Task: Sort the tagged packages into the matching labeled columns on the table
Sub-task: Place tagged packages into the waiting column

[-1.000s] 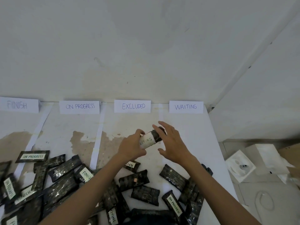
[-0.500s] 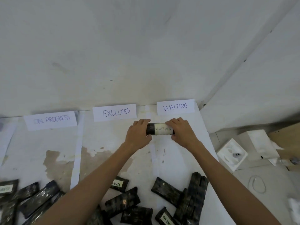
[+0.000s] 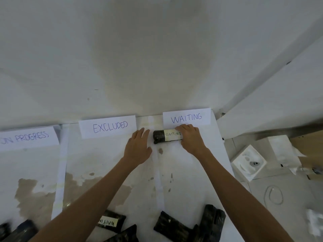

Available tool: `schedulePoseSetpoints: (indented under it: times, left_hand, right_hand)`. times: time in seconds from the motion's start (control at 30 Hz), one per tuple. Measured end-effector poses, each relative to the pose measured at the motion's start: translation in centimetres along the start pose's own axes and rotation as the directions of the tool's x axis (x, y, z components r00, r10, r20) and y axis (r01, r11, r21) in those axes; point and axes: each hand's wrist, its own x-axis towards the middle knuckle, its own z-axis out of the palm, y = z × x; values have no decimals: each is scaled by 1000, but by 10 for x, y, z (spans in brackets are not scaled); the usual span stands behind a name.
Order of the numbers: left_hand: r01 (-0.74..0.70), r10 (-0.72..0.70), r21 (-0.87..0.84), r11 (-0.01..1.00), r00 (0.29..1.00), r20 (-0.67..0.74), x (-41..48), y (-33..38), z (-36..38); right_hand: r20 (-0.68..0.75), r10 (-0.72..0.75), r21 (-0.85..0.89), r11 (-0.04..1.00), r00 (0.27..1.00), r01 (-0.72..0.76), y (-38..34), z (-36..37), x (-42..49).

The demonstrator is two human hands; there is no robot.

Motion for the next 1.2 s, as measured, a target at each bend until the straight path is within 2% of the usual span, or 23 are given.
schedulePoseSetpoints:
  times: [0.2,0.47,0.77,1.0,1.1,1.2]
  left_hand:
    - [-2,1,51,999,1000,3,-1,2,25]
    - [-20,20,-12,1000,1000,-24,-21,-2,16]
    - [-36,33,-47,998,997,-64,-112,-1,19]
    - [-45,45,-34,998,999,-16,-179,-4,39]
    - [-50,51,-21,999,999,13,-198,-5,44]
    - [-53,55,-26,998,998,44,-214,-5,49]
  right_hand:
    - [-32,-15,34,999,999,16,5,7,-1]
    - [-52,-23,20,999,998,24,-6,-5,-27]
    - [133,-69,48,997,989,63,-64,-26,-126]
    - [208,-63,13,998,976,62,-89,-9,-190]
    - [303,-25,1,1000,953,26,-99,7,-210]
    - [420,82,-138,990,904,-26,-111,33,-232]
